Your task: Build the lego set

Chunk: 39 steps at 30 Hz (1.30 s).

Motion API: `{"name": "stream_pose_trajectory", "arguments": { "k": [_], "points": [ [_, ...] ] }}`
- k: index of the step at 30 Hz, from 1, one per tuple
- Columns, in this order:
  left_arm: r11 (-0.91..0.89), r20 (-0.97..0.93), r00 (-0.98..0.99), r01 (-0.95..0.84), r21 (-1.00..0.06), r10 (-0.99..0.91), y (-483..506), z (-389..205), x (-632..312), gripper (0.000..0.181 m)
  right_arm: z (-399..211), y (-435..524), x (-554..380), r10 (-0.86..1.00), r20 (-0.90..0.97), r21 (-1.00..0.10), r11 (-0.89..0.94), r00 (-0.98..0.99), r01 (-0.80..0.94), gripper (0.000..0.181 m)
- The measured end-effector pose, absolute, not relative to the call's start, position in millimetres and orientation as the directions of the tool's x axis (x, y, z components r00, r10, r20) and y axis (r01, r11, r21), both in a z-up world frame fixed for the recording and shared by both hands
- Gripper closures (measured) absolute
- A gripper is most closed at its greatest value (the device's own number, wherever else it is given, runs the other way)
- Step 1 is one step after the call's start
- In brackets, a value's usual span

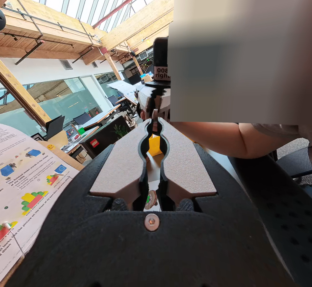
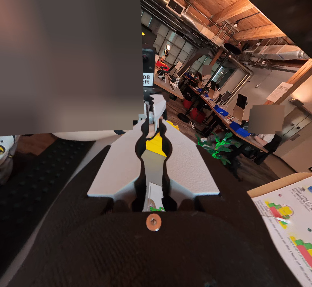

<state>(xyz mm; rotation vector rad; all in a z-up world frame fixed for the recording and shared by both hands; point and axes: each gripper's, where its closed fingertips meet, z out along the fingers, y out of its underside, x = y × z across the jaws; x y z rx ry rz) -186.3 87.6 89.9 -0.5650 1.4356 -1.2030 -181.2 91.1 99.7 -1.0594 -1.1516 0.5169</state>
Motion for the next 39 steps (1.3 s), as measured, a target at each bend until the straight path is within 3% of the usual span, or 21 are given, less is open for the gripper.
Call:
{"name": "stream_pose_trajectory", "arguments": {
  "k": [21,39],
  "points": [
    [0.341,-0.420,-0.279,0.290,-0.894,-0.863,87,90,-186,0.178,93,94,-189,0.760,0.540,-0.842,0.482,0.362,0.244,0.177],
    [0.327,-0.398,-0.282,0.267,-0.907,-0.873,90,87,-186,0.172,90,99,-184,0.798,0.490,-0.872,0.451,0.350,0.193,0.177]
  ]
}}
